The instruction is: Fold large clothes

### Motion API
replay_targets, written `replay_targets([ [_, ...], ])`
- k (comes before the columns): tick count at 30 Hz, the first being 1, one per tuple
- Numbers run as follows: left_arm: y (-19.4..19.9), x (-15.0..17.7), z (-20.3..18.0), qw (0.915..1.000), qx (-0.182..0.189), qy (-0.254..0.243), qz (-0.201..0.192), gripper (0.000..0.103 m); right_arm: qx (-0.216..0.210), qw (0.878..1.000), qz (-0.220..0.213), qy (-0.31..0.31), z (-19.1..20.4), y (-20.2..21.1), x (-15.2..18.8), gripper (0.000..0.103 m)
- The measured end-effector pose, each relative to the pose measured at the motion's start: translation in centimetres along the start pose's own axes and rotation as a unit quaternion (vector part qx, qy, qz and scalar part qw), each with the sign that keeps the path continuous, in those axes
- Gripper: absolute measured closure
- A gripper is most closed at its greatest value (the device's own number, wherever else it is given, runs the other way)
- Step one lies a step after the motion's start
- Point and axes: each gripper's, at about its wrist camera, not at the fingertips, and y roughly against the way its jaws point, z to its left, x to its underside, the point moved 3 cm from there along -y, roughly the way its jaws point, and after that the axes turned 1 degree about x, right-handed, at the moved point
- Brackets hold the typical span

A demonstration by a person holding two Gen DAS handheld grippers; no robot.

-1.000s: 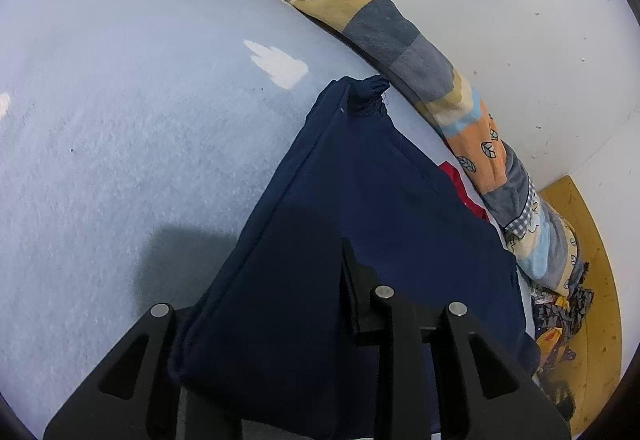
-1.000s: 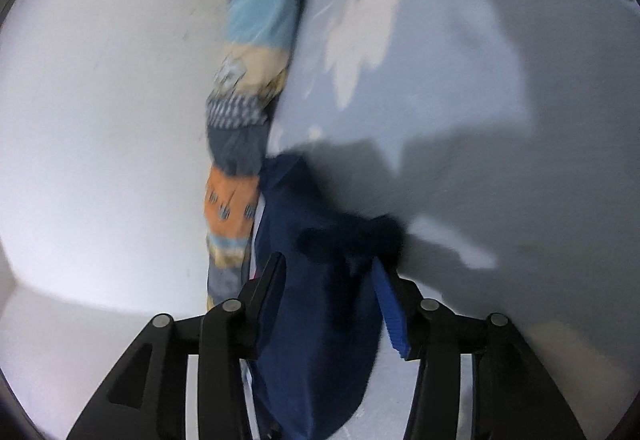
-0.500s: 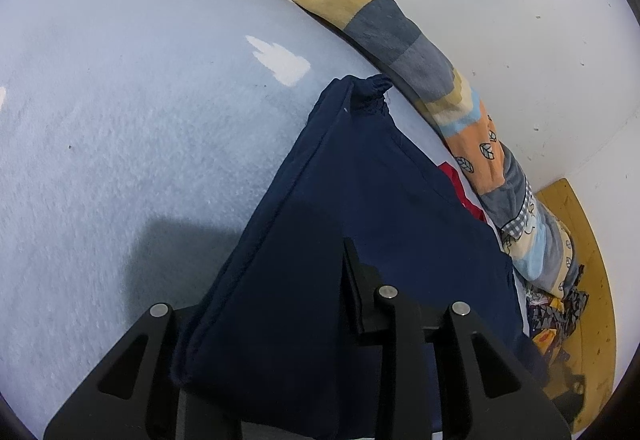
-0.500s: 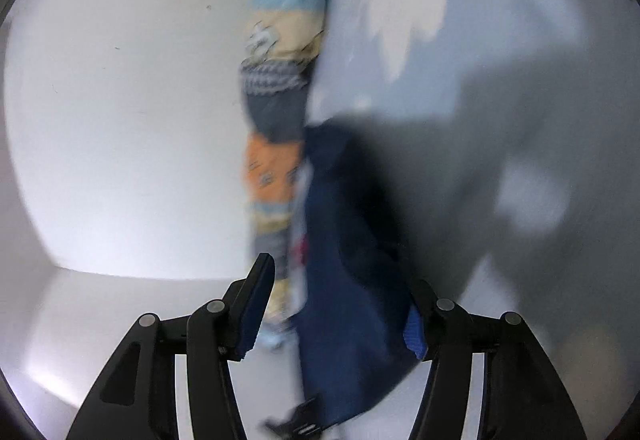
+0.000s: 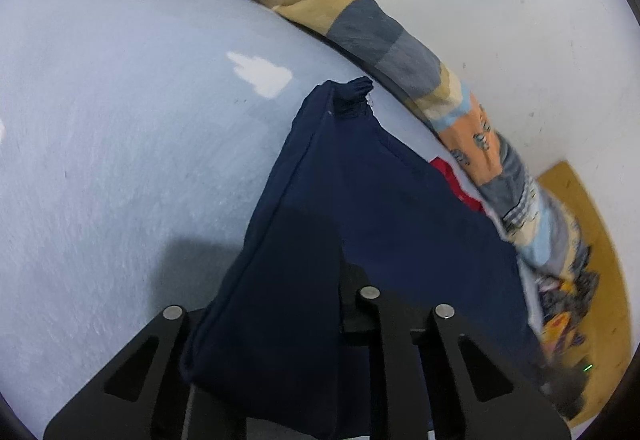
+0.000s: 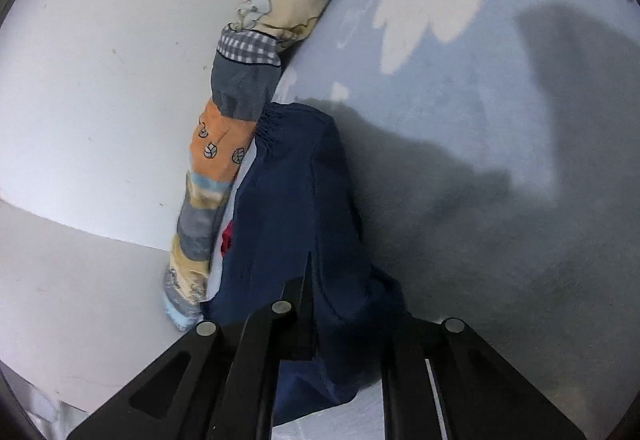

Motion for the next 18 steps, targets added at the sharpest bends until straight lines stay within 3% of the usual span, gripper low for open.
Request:
replay_targets([
  [4,0.4,0.1,-0.8,0.9994,-0.026,-0.023,-0.006,0.090,0.085,0.993,-0.016,0.083,2.6,1.1,0.9,0.096],
  [8,2.0,0.8,-1.3,0.9973,-0.039,-0.062,-0.002,0.090,0.129,0.985,-0.004,0.119,2.8,2.6,2.1,0.097],
  [12,4.3,2.1,-1.4,0.9945,-0.047,-0.092,0.014,0.090,0.149,0.978,-0.002,0.149,3.4,5.4,3.5,0.097],
  [18,8.6,5.5,-0.8,0.9925,-0.059,-0.099,0.042,0.090,0.149,0.980,0.020,0.129,1.8,9.6,6.5,0.096],
])
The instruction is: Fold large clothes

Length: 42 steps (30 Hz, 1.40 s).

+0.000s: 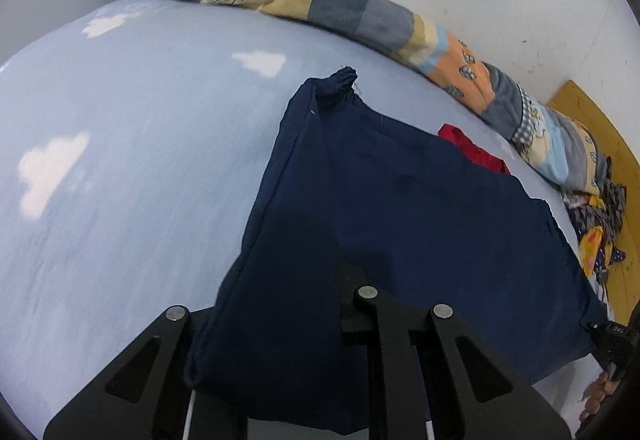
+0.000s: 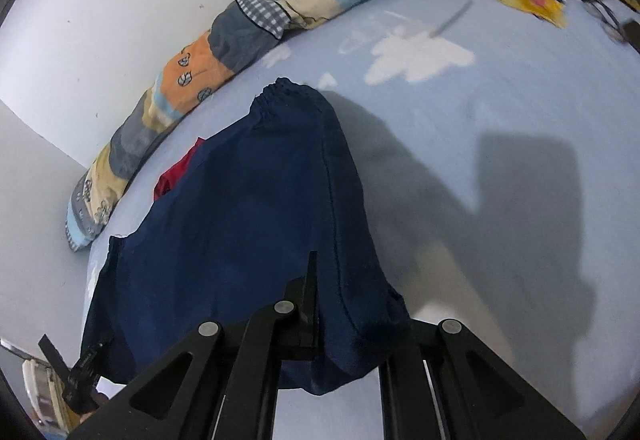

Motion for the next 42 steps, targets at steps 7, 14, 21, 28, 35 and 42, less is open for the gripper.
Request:
replay_targets([
  [7,3.3,4.0,3.4,0.9959,-0.009,0.086,0.026,0.063,0.016,0.998,0.009,-0.068,-4.1,2.7,1.6,0.071],
  [14,9.1,1.7,3.2,0.9915,-0.039,0.079,-0.096,0.062,0.040,0.988,-0.144,-0.041,-4.0,9.5,0.4,0.070],
  [21,2.2,-3.4,-6.6,0.9903,-0.059,-0.109,-0.062,0.055,-0.052,0.997,-0.045,0.024,1.7,4.3,1.6,0.072],
  [28,-9.0,-7.1,-4.8,0.9834,-0.125,-0.116,0.061,0.054,0.019,0.999,0.027,0.002,-0.2,1.0,1.1,0.070],
  [35,-6.2,-5.8,-4.5,0.9899,-0.080,-0.106,0.050,0.052,0.038,0.998,0.003,0.050,1.5,1.8,1.1,0.071],
  [42,0.6,1.4,-7.4,0.9869,-0.035,-0.152,0.040,0.038,-0.006,0.988,0.084,0.127,6.1,-0.7,5.2,0.073],
])
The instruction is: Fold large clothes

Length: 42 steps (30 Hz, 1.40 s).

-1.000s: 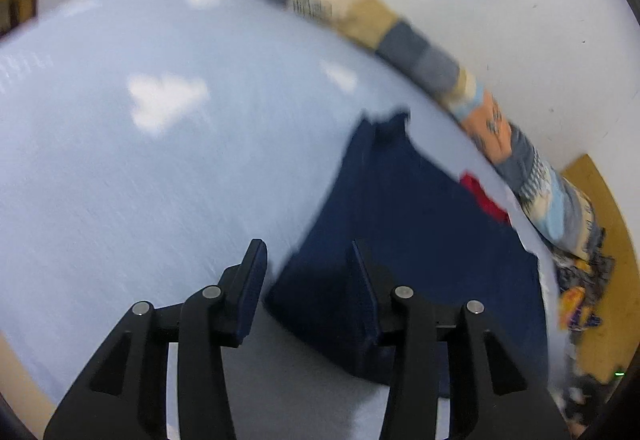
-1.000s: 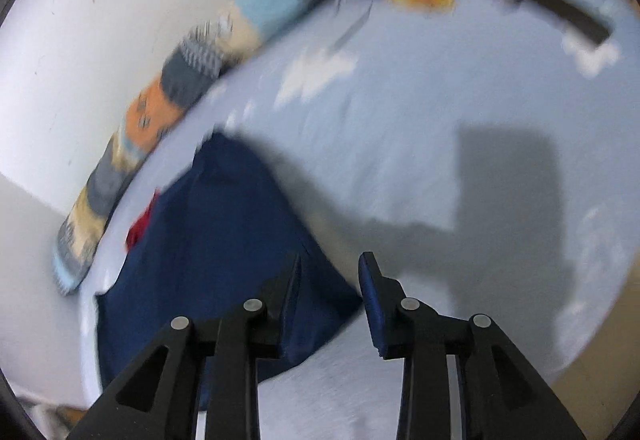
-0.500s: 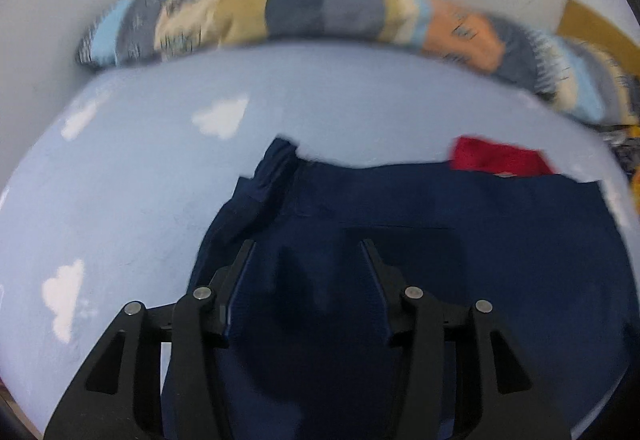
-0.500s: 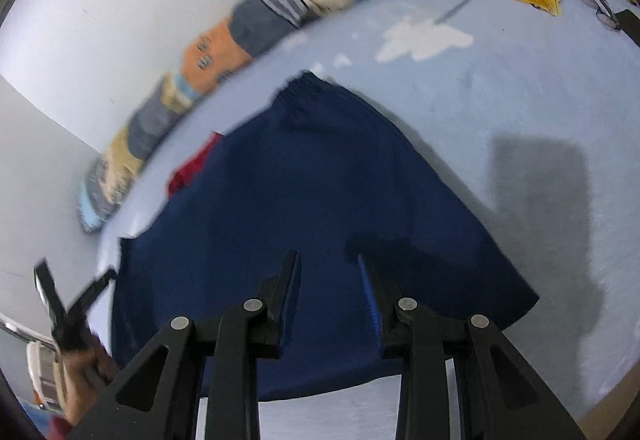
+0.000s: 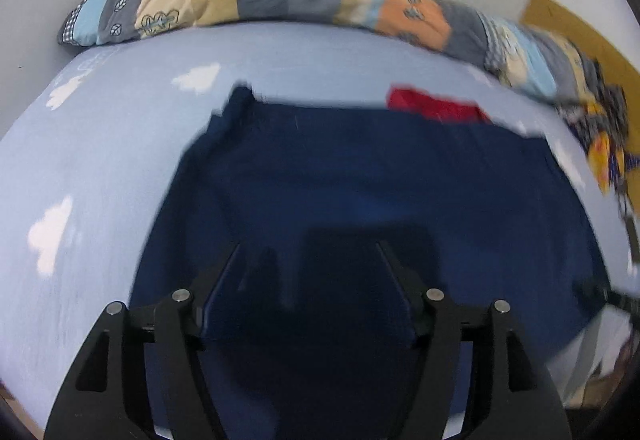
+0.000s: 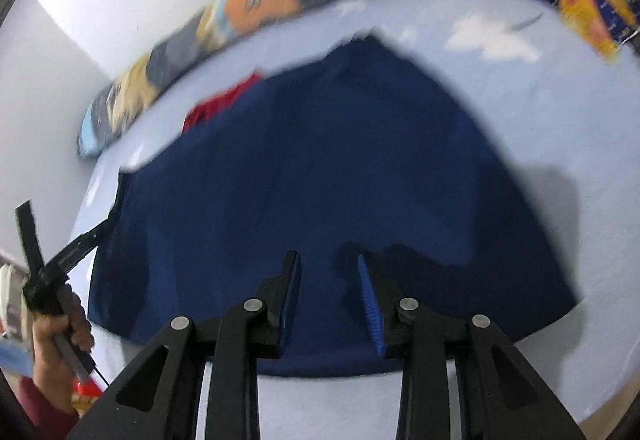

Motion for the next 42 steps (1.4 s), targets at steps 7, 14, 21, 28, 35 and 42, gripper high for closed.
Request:
replay_targets([
  [7,1.4,4.2,0.4,0.9991,-0.024,0.011,0.034,0.039,0.047,0.998,-0.025,-0.021,-2.3,2.0,0.6,0.070],
  [14,2.8,6.1,-2.2,0.9954,0.056,0.065,0.042,0.037,0.046,0.999,-0.008,-0.019,-2.1,2.8,2.8,0.062],
  [21,0.6,6.3,-4.6,0.9977,0.016,0.003,0.066,0.037,0.037,0.999,-0.003,-0.037,-3.3,3.5,3.2,0.062],
  [28,0.9,5.4,-6.7,0.9979,0.049,0.006,0.041,0.037,0.053,0.998,-0.023,-0.009,-2.6,4.5,3.5,0.057],
  [35,1.0,5.3,-10.0,0.9973,0.071,-0.007,0.019,0.037,0.046,0.999,-0.002,-0.006,-2.2,3.4,3.6,0.054],
  [42,0.0,5.4,-13.0,0.9978,0.052,-0.040,-0.009,0.037,0.044,0.999,-0.029,-0.002,-3.4,5.2,4.2,0.054],
])
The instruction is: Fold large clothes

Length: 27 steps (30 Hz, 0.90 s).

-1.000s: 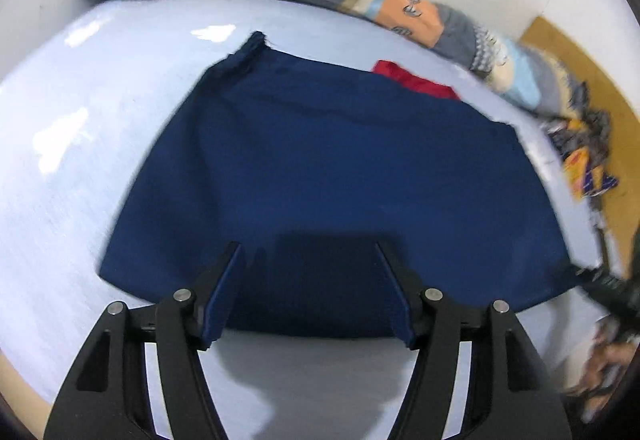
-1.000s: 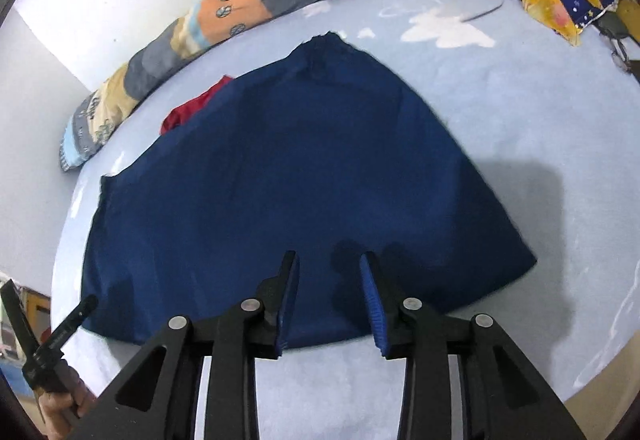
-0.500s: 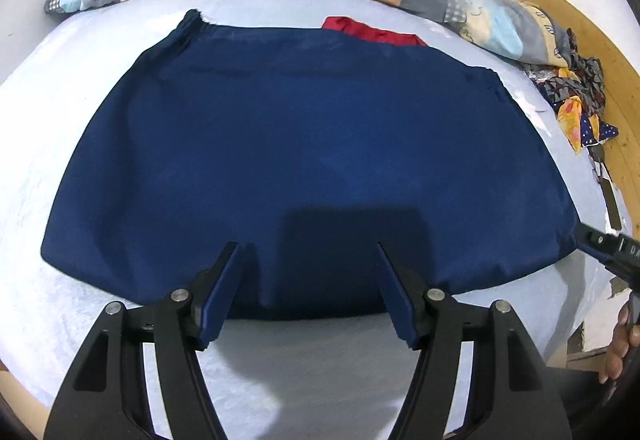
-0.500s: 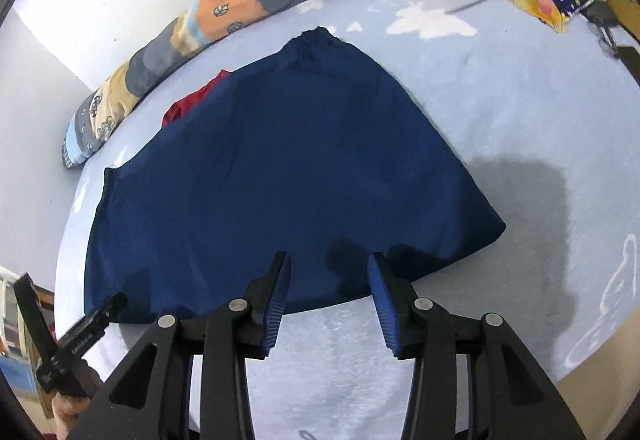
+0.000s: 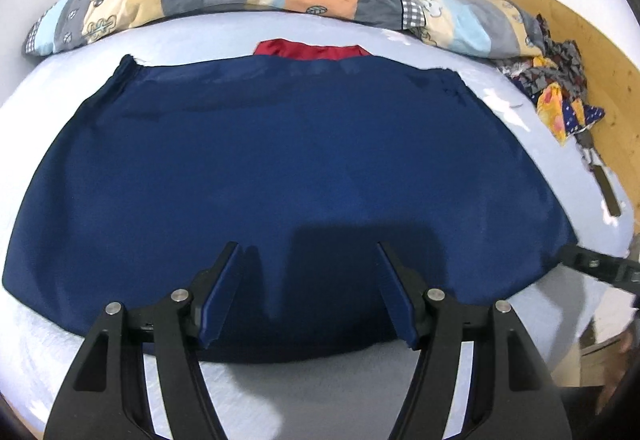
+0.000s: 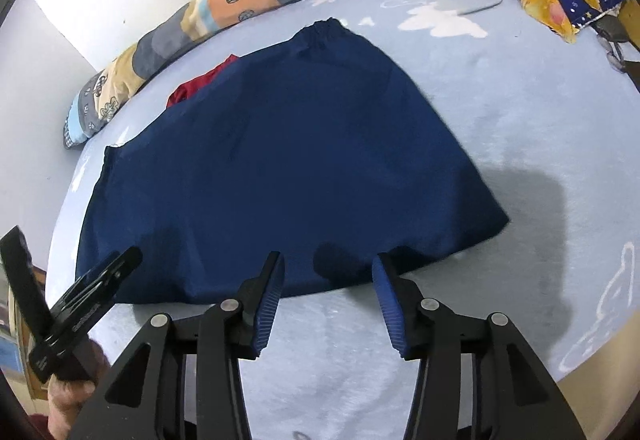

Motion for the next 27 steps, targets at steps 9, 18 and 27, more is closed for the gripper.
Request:
replay_targets([
  [9,-1.2,-0.2,0.1,0.9998,-0.016,0.012,0.006,0.030,-0.035,0.997,-0.012,-0.065,-3.3,1.3,0.6,0.053],
  [18,-1.9,0.0,-0.7,0.9998,-0.014,-0.010,-0.003,0.030,-0.108,0.965,-0.012,-0.237,-9.1,0.9,0.8,0.051],
  [27,-0.2,-0.9,-0.3,0.9981,-0.030,-0.006,-0.054,0.030,-0.121,0.959,-0.008,-0.255,-9.3,0.0,0.4,0.051],
])
